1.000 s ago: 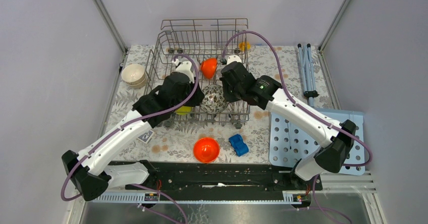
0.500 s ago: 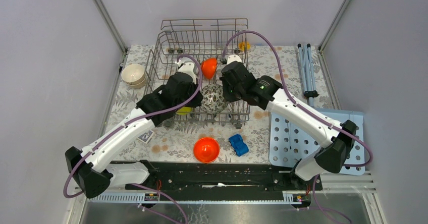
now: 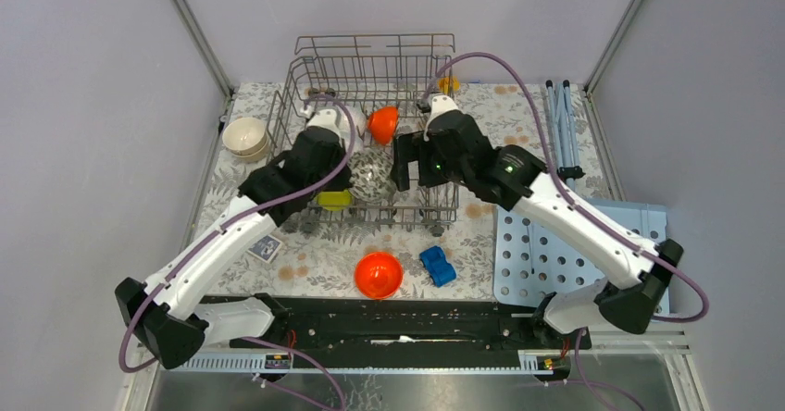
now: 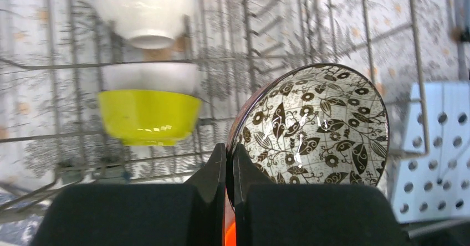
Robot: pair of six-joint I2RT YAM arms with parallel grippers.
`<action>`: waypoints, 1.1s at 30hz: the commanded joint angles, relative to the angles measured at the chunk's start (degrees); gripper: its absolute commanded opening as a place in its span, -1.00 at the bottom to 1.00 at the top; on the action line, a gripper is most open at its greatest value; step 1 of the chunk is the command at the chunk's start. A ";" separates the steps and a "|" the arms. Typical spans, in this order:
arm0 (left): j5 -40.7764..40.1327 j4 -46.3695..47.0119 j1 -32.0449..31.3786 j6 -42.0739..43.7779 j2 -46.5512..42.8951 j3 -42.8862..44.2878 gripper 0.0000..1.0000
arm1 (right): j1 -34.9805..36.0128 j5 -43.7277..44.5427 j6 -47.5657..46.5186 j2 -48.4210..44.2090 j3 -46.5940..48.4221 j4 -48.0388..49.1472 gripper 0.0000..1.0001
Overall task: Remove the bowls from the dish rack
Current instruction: Place the bowl at the center of the board.
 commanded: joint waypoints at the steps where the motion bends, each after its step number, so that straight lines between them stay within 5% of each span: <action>1: -3.05 -0.20 7.85 0.16 -4.41 6.33 -1.00 | 0.17 -1.89 1.53 -6.70 -1.73 2.58 0.99; 19: -10.51 -0.15 44.68 -15.60 -6.12 9.26 -1.00 | 0.17 -3.90 6.40 -20.48 -29.70 19.63 0.99; 28: -14.58 -2.16 56.02 -35.46 -4.74 0.46 -1.00 | 0.17 -6.26 5.91 -22.84 -35.71 23.85 0.99; 33: -14.30 -0.69 58.30 -36.95 -3.45 -3.97 -1.00 | 0.17 -3.14 2.65 -22.99 -35.13 21.42 0.99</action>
